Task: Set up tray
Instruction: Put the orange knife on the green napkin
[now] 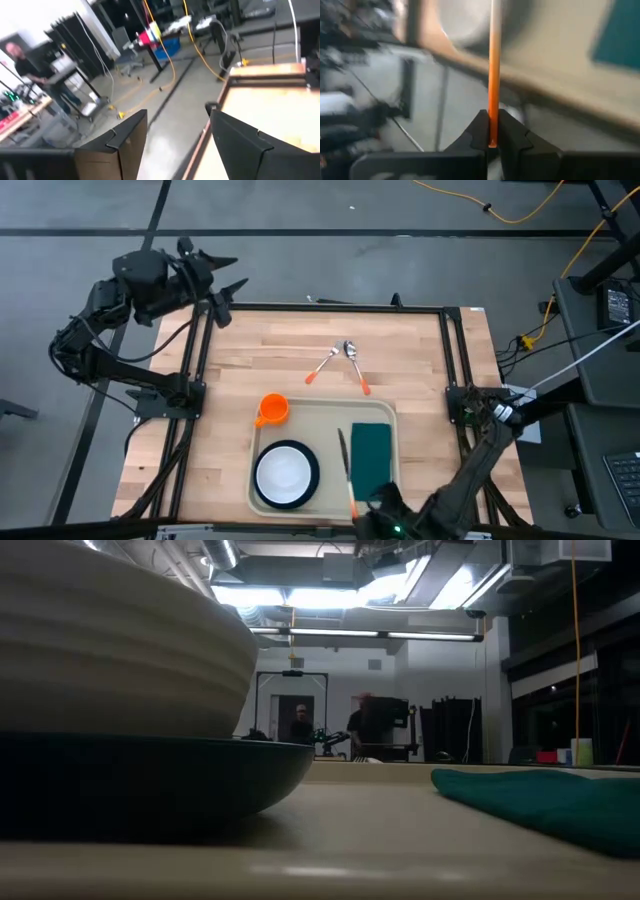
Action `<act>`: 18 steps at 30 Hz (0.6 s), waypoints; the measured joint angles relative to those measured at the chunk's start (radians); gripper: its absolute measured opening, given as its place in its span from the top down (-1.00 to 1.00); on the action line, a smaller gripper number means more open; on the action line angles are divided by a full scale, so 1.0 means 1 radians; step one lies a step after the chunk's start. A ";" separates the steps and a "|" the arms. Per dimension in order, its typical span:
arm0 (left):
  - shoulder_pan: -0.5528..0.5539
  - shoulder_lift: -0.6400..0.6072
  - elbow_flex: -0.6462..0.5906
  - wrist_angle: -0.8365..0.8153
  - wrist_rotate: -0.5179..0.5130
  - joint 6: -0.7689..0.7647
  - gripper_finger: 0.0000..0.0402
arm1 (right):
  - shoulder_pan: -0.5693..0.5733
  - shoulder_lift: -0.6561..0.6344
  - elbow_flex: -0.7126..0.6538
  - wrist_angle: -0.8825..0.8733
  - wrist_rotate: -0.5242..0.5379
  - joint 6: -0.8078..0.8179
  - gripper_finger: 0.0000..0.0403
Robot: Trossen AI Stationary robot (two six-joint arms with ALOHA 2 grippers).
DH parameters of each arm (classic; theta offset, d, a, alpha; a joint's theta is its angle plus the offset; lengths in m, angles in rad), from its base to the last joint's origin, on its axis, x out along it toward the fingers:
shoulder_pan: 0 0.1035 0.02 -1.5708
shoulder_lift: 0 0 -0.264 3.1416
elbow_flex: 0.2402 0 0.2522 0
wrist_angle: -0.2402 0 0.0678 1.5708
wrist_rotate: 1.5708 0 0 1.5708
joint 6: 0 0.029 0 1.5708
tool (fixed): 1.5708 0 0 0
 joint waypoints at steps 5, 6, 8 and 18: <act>0.000 0.000 0.000 -0.052 0.000 -0.041 0.01 | -0.007 0.003 -0.069 -0.024 -0.162 0.029 0.89; 0.000 0.000 0.000 -0.054 0.003 -0.044 0.02 | -0.014 0.003 -0.090 -0.026 -0.188 0.037 0.89; 0.000 0.000 0.000 -0.053 0.019 -0.044 0.04 | -0.030 0.004 -0.133 -0.041 -0.228 0.048 0.89; 0.000 0.000 0.000 -0.082 0.037 -0.055 0.09 | -0.048 -0.016 -0.312 -0.011 -0.253 0.053 0.89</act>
